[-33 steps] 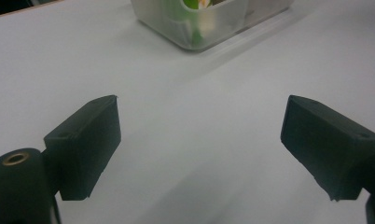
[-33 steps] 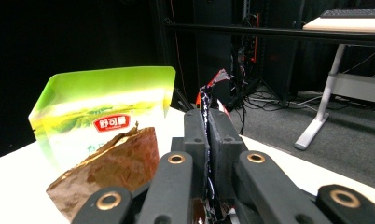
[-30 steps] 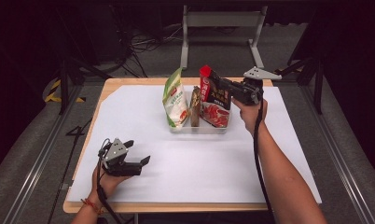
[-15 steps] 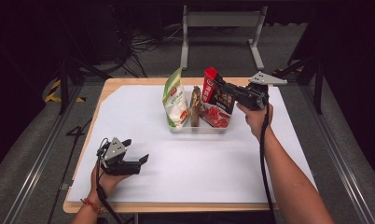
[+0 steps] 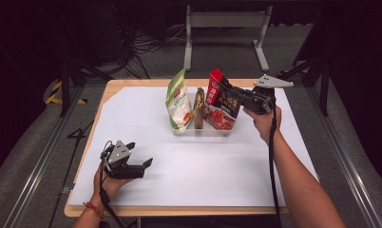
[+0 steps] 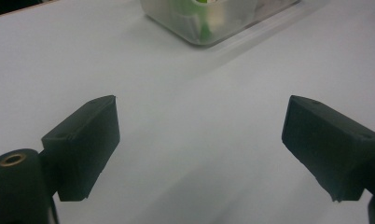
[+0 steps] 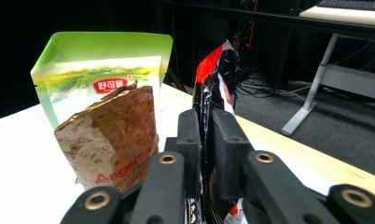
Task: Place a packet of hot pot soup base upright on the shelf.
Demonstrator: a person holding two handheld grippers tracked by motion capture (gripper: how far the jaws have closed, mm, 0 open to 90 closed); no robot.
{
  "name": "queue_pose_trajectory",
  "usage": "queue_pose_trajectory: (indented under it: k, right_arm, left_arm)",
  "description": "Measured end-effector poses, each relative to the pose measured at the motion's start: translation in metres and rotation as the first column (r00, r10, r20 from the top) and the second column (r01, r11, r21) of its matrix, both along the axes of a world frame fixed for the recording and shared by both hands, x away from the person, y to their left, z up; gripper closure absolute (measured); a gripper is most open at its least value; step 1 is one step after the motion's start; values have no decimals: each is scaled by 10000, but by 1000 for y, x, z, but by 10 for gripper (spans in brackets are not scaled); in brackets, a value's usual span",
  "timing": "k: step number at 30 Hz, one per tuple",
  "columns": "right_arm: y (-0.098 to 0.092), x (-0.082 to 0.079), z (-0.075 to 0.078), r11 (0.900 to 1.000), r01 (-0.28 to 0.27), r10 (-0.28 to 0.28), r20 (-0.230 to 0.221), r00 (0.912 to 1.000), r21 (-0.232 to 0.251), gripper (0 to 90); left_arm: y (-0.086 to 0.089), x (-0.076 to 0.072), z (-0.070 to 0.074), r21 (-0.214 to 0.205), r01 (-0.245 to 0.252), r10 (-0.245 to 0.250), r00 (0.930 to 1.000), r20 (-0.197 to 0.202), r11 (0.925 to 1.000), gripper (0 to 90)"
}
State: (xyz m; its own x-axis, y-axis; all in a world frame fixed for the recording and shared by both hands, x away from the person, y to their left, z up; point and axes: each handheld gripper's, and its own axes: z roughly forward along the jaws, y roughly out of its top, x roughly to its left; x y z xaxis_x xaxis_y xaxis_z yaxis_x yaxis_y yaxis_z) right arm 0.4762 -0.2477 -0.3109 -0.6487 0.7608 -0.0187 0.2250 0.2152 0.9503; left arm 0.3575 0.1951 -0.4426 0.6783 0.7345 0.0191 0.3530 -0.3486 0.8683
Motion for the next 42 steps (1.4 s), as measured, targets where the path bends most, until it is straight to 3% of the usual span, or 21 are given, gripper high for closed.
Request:
queue_pose_trajectory:
  k: [21, 36, 42]
  right_arm:
    - [-2, -7, 6, 9996, -47, 45, -51, 10000, -261, 747]
    - [-7, -15, 4, 9963, 143, -150, -80, 9999, -851, 664]
    - [-10, -19, 4, 9968, 190, -195, -56, 9998, -777, 637]
  left_arm:
    - [0, -1, 0, 109, 28, -28, 10000, 36, 9999, 120]
    - [0, -1, 1, 79, 34, -34, 10000, 40, 10000, 119]
    - [-1, -1, 0, 128, 48, -48, 10000, 14, 9999, 119]
